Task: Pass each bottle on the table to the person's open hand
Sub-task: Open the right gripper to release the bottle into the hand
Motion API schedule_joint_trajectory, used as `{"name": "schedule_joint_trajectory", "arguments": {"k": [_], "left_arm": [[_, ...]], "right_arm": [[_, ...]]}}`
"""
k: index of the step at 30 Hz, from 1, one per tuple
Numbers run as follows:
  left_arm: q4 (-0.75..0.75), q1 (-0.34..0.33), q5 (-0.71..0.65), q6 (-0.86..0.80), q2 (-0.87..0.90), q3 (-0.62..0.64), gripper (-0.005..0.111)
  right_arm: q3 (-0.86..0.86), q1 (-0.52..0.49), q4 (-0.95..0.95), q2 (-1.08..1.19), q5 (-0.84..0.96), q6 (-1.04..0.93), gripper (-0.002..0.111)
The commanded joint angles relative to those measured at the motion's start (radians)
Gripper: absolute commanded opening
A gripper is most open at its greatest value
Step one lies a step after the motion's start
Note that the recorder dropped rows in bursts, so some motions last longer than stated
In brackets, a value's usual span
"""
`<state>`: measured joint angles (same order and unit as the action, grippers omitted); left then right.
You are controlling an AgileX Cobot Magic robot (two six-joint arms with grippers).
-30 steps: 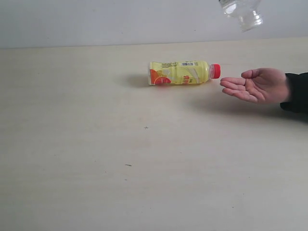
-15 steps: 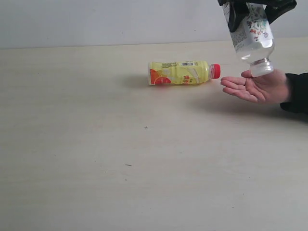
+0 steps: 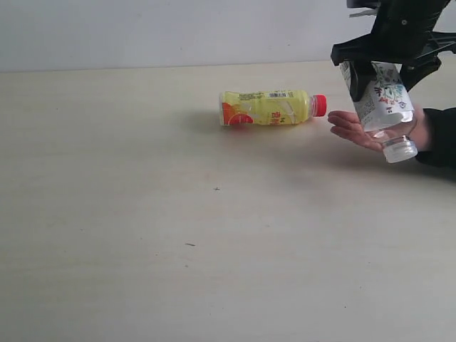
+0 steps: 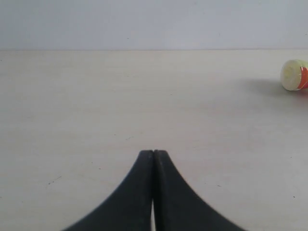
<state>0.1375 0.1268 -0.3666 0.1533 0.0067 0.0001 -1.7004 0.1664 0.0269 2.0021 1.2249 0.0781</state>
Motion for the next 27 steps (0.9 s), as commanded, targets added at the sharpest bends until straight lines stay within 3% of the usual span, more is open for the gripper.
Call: {"name": "schedule_joint_trajectory", "arguments": {"k": [1,21,27], "left_arm": [[-0.001,0.006,0.007,0.003,-0.007,0.0,0.0],[-0.001,0.006,0.007,0.003,-0.007,0.0,0.0],[-0.001,0.006,0.007,0.005,-0.007,0.0,0.0]], "right_arm": [[0.003,-0.016,0.062,0.007,-0.004,-0.002,0.0],[0.003,-0.041,-0.002,0.09,-0.11,0.002,0.0],[-0.001,-0.041,-0.002,0.09,-0.113,0.002,0.027]]}}
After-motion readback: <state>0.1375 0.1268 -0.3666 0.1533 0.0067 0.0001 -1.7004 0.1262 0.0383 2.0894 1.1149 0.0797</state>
